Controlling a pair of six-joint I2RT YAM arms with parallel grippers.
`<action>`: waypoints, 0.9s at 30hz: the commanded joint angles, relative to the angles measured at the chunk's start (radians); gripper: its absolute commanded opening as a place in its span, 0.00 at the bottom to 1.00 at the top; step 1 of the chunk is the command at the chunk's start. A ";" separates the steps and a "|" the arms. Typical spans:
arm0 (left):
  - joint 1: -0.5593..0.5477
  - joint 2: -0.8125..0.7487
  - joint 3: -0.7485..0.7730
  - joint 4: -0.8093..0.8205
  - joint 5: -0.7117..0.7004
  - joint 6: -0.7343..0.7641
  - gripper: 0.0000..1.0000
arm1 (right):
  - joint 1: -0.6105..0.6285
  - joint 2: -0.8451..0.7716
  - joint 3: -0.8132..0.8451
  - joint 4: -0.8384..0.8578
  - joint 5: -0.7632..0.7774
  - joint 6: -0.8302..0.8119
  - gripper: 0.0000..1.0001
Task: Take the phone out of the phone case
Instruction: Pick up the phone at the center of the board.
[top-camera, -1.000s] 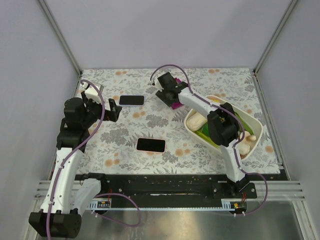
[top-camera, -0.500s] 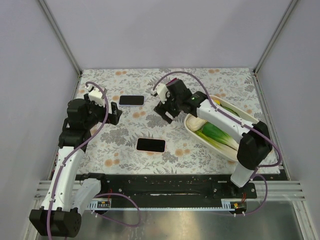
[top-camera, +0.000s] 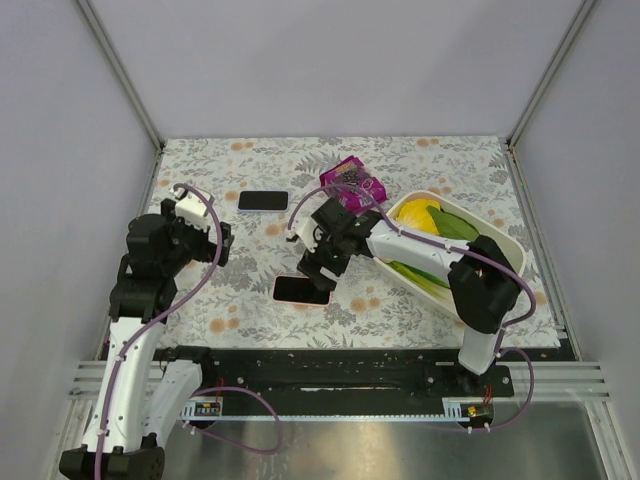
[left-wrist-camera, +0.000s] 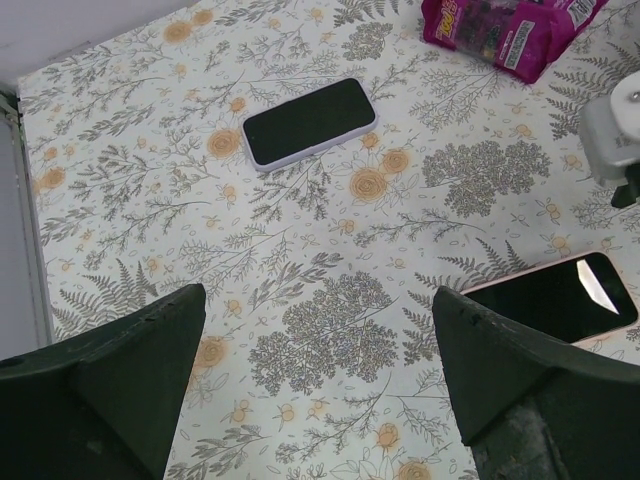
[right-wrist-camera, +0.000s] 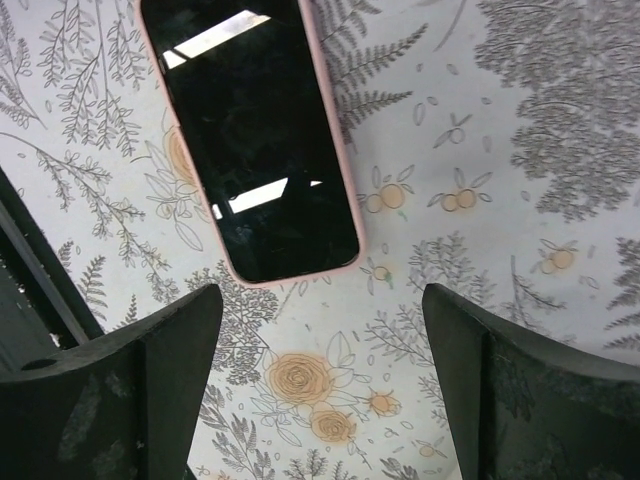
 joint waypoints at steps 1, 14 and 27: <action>0.001 -0.005 -0.001 0.000 -0.009 0.033 0.99 | 0.022 0.024 -0.021 0.018 -0.072 0.009 0.90; 0.001 0.035 0.026 0.016 0.065 -0.013 0.99 | 0.024 0.098 -0.039 0.038 -0.042 -0.017 0.91; 0.001 0.043 0.034 0.016 0.073 -0.018 0.99 | 0.022 0.132 -0.037 0.037 -0.123 -0.053 0.91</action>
